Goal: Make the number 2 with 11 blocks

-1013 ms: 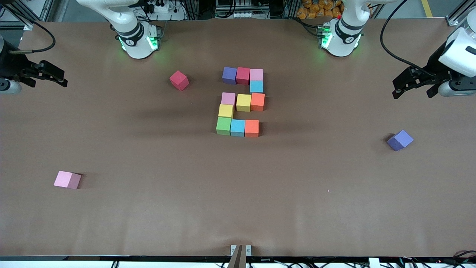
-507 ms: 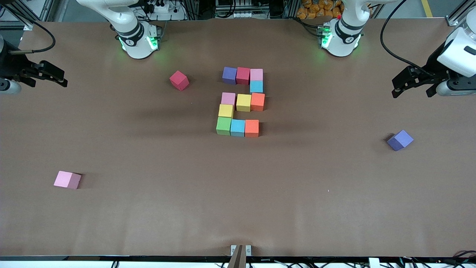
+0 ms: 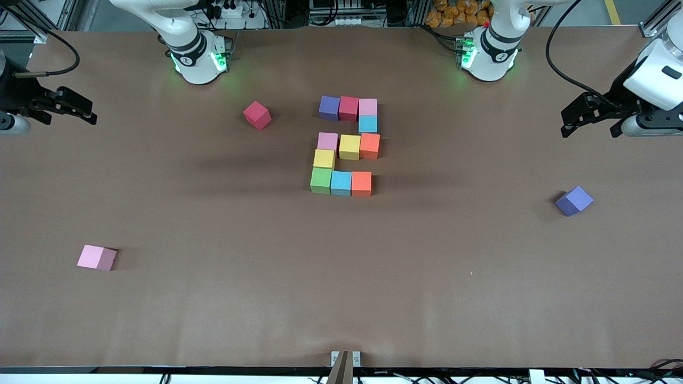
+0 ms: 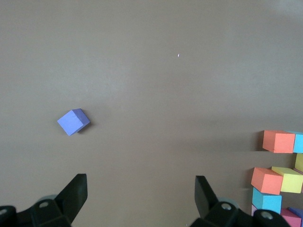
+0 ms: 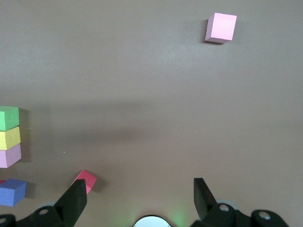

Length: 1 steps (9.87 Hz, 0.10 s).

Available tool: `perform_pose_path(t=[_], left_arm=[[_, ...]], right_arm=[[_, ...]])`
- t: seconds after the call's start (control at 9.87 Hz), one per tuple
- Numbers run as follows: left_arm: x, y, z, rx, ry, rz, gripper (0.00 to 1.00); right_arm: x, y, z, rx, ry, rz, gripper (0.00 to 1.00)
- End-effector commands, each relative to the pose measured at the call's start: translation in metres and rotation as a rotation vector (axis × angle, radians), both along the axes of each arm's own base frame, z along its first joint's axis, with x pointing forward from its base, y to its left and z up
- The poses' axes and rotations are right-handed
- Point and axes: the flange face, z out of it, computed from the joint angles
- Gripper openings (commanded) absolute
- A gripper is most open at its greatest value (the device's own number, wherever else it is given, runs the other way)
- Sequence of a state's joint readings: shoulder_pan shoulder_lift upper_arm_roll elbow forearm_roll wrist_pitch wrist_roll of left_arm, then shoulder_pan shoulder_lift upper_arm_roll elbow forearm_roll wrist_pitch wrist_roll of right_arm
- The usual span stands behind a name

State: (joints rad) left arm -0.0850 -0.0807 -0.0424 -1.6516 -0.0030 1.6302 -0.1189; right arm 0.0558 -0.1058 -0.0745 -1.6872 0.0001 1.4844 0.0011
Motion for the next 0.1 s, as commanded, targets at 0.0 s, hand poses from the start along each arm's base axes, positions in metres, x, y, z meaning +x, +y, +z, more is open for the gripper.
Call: perform_pose_path(t=[0.0], left_arm=[[-0.0064, 0.0009, 0.0062, -0.017, 0.008, -0.016, 1.00]], right_arm=[[-0.0038, -0.0002, 0.0038, -0.014, 0.002, -0.017, 1.00]])
